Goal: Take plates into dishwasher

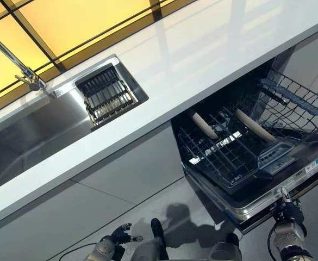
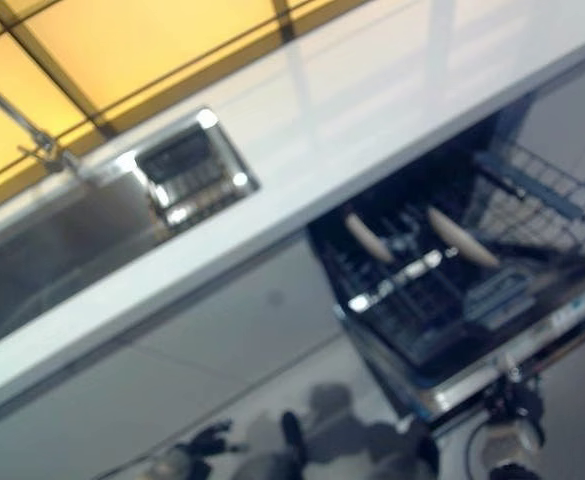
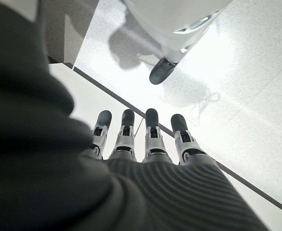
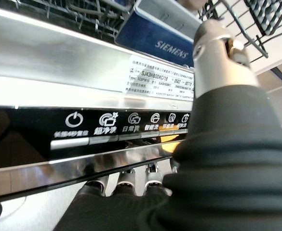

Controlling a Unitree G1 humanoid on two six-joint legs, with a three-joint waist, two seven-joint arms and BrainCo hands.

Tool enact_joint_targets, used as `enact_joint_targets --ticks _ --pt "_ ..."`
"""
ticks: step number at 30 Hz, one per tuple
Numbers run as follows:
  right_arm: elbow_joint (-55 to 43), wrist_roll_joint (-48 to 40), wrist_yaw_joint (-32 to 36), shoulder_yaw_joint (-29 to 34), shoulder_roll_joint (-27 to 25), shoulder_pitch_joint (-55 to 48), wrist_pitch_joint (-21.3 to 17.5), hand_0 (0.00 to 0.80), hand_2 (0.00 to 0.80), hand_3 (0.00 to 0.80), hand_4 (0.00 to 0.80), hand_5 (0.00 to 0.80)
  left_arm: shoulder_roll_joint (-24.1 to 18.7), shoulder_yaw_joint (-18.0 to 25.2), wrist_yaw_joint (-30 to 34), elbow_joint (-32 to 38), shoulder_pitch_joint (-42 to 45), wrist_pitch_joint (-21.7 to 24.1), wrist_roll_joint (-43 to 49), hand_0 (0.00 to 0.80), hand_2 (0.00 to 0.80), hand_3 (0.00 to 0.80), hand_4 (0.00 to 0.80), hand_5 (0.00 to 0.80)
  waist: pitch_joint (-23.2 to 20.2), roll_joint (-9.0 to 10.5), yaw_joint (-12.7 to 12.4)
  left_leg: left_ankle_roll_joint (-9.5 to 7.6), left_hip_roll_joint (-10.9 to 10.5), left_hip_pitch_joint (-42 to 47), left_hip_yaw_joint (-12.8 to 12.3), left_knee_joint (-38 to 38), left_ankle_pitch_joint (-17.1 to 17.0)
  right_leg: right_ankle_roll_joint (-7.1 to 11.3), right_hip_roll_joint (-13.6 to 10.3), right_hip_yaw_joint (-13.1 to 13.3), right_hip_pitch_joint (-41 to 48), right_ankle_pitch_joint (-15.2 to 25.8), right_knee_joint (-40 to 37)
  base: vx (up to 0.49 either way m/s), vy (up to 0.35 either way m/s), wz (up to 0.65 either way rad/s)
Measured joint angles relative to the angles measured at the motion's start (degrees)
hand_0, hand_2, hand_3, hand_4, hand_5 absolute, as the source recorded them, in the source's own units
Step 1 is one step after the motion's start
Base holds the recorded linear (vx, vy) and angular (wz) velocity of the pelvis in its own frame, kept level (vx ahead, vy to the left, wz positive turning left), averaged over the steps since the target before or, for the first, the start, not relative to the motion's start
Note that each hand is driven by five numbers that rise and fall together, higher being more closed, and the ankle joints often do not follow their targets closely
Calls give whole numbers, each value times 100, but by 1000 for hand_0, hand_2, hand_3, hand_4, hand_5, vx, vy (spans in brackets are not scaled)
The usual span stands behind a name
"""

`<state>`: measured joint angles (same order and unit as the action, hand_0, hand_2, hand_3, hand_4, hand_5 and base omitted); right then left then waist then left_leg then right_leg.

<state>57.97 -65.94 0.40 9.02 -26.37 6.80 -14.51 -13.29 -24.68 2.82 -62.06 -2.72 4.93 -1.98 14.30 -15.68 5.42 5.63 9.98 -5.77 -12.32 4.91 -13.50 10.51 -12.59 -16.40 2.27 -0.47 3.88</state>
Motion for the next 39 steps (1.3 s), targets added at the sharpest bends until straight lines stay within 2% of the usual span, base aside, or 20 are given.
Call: enact_joint_targets --ticks 8,18,23,27,32,35,39 --pt "-516 -168 828 -105 -152 -430 372 0 0 0 0 0 119 50 57 -29 63 60 7 0 0 0 0 0 15 -4 13 35 52 24 1 -6 -27 -22 40 -3 -39 51 -4 21 -18 -8" --pt "-1547 -173 1646 -338 -169 -615 567 0 0 0 0 0 114 134 177 -73 58 84 46 0 0 0 0 0 29 52 5 73 165 131 -1 -6 -1 -53 163 -63 142 243 -322 35 -24 -5" --pt "-2234 -163 2086 -757 -159 -448 635 0 0 0 0 0 113 136 187 -74 53 80 126 0 0 0 0 0 48 123 -17 72 219 119 70 -5 0 -114 244 -129 204 307 -401 14 -13 4" --pt "-2861 38 2590 -1424 -70 -424 947 0 0 0 0 0 95 229 190 -72 48 80 127 0 0 0 0 0 10 273 -150 60 201 129 135 -7 -10 -111 244 -178 280 312 -450 37 -26 8" --pt "-3562 623 3269 -2268 522 2 1268 0 0 0 0 0 -26 346 222 -16 21 67 138 0 0 0 0 0 -99 572 -357 70 165 125 239 -8 -19 -95 239 -352 441 301 -543 32 -10 17" --pt "-3614 831 3372 -2427 768 377 1314 0 0 0 0 0 -120 346 220 14 -23 69 145 0 0 0 0 0 -117 615 -527 73 145 111 303 -7 -20 -75 230 -488 539 266 -540 24 0 27" --pt "-3638 1255 3437 -2475 744 518 1384 0 0 0 0 0 -273 347 221 9 48 36 324 0 0 0 0 0 -149 720 -650 66 150 68 289 -7 -23 -50 225 -563 604 80 -406 19 -3 31"
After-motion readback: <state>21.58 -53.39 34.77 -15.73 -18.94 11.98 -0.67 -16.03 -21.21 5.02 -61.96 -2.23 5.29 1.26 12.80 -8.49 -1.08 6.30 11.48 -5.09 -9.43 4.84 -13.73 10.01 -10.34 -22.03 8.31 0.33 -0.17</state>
